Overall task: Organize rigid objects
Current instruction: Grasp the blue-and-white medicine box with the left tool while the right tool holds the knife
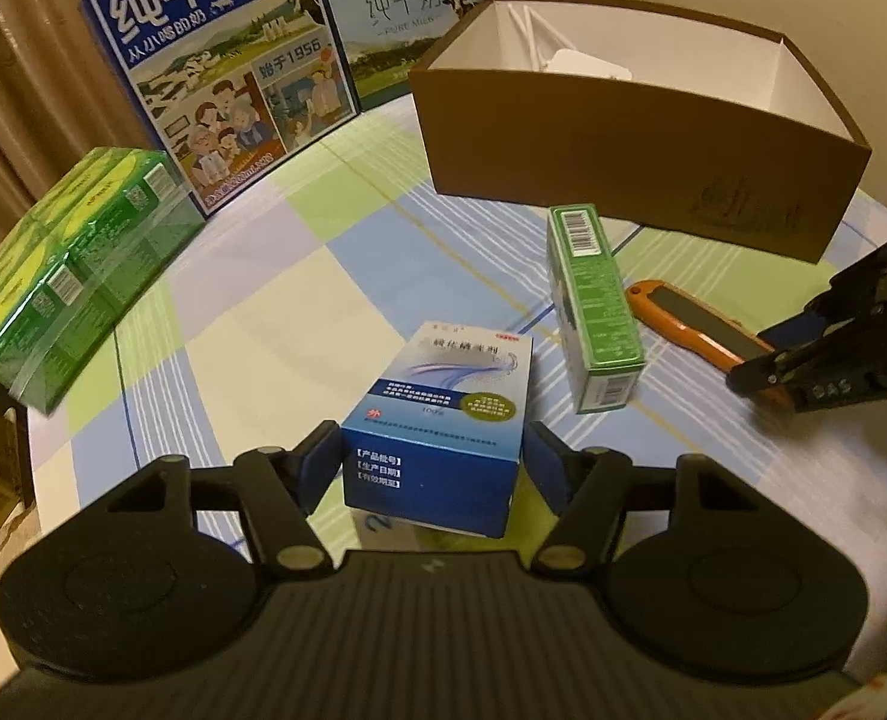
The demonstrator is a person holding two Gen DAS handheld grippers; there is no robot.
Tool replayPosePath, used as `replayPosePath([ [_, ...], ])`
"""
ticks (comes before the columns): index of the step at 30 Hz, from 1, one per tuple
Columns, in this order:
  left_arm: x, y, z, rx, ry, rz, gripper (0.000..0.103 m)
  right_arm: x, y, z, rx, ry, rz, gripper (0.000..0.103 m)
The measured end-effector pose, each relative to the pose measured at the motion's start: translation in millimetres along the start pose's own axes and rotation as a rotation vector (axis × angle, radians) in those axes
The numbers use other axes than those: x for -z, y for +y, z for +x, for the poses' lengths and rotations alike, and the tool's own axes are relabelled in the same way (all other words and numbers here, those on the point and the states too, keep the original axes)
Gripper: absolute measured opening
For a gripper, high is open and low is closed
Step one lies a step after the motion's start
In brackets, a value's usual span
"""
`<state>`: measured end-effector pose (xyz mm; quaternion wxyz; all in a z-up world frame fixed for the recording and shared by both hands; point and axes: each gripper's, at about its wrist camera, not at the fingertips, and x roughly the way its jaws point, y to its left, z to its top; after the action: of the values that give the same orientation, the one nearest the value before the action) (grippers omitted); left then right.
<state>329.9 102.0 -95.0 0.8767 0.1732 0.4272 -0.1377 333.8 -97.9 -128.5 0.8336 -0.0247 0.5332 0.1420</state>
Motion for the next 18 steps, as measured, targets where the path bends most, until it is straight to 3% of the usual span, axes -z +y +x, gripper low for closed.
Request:
replayPosePath([
  [7, 15.7, -35.5, -16.0, -0.032, 0.03, -0.1, 0.063, 4.2, 1.0, -1.0, 0.008, 0.009, -0.048, 0.027],
  [18, 60.6, -65.5, -10.0, 0.061, 0.187, -0.172, 0.063, 25.5, -11.2, -14.9, 0.001, 0.044, -0.078, 0.027],
])
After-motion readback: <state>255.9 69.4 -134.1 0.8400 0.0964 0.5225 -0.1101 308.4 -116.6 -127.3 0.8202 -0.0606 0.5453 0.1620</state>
